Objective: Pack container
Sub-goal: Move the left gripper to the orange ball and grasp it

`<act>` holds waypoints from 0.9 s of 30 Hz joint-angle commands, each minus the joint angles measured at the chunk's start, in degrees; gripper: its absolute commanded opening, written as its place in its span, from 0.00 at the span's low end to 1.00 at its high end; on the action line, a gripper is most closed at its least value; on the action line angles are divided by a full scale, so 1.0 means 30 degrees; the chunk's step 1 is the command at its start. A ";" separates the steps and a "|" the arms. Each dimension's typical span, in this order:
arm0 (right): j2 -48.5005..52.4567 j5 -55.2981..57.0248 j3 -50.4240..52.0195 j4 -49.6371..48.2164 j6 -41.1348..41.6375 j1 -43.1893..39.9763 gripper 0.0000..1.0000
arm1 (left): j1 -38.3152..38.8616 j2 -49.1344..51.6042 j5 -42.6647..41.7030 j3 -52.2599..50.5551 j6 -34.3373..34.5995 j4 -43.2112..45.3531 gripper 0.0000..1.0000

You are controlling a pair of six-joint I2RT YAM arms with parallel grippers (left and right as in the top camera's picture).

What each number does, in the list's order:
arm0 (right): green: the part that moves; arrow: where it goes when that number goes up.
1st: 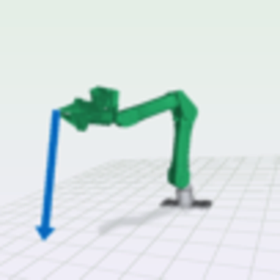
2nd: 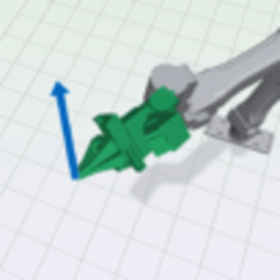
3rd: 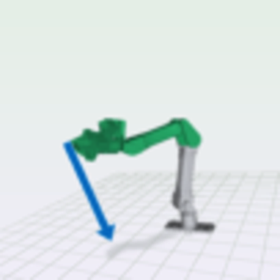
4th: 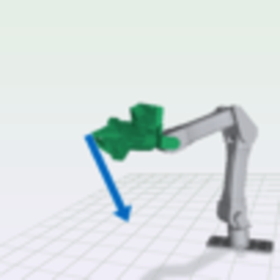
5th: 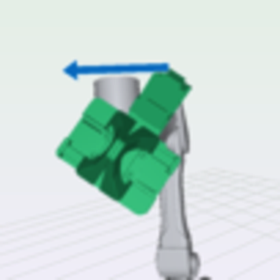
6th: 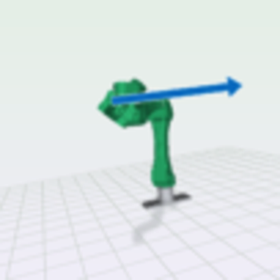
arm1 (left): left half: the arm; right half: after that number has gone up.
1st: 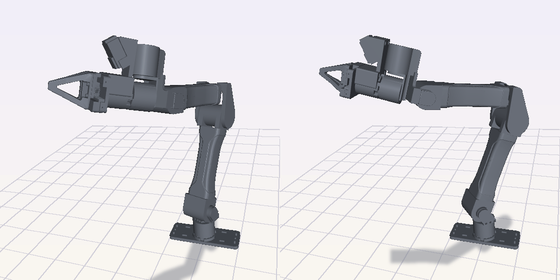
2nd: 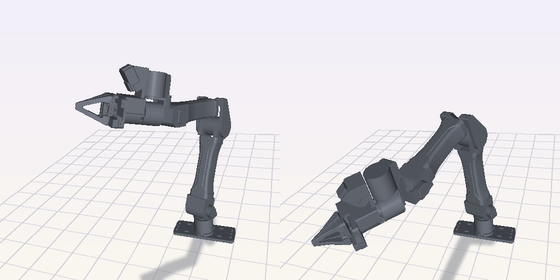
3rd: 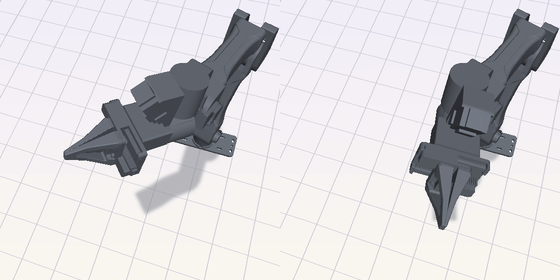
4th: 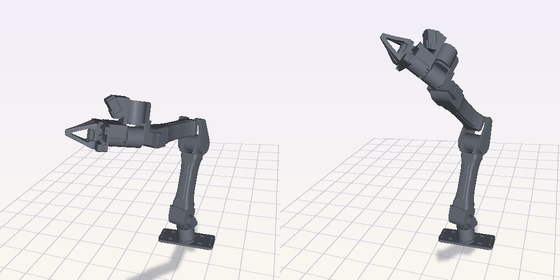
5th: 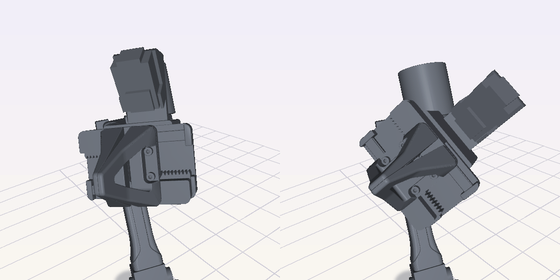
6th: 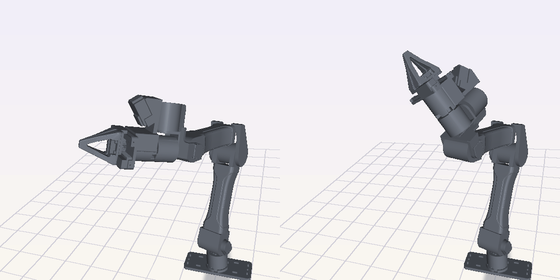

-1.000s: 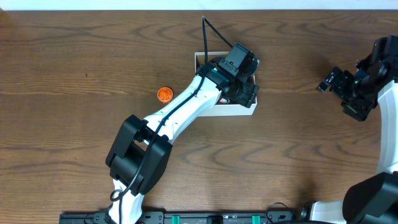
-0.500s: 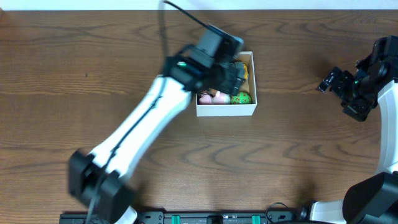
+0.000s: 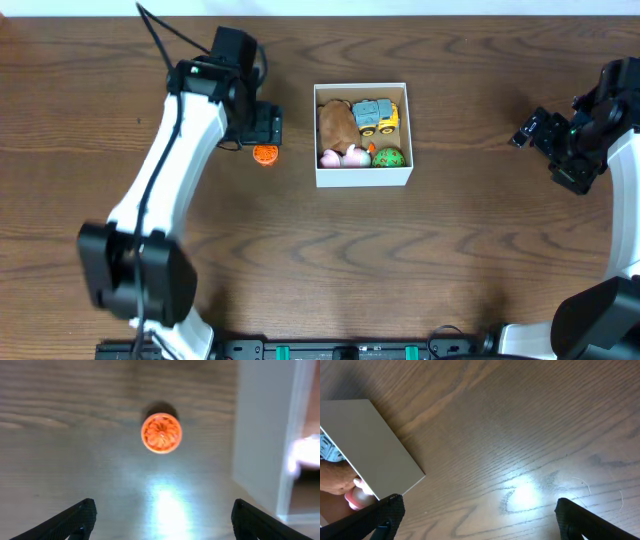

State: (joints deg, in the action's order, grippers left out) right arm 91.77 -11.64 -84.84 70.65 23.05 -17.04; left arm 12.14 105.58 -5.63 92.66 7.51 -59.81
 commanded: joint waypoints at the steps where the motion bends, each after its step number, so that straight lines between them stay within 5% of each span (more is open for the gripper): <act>1: 0.0029 -0.0073 0.0073 -0.0036 0.0029 -0.0051 0.99 | -0.0168 0.1727 -0.0780 -0.0226 0.0015 0.0532 0.88; 27: 0.0029 -0.0058 0.0073 0.0095 0.0022 -0.0051 0.99 | -0.0168 0.6783 -0.0612 -0.0226 -0.1399 0.3133 0.80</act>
State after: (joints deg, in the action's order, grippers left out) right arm 91.77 -11.64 -84.84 70.89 23.03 -17.04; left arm 11.73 124.92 -7.53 92.23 5.50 -50.68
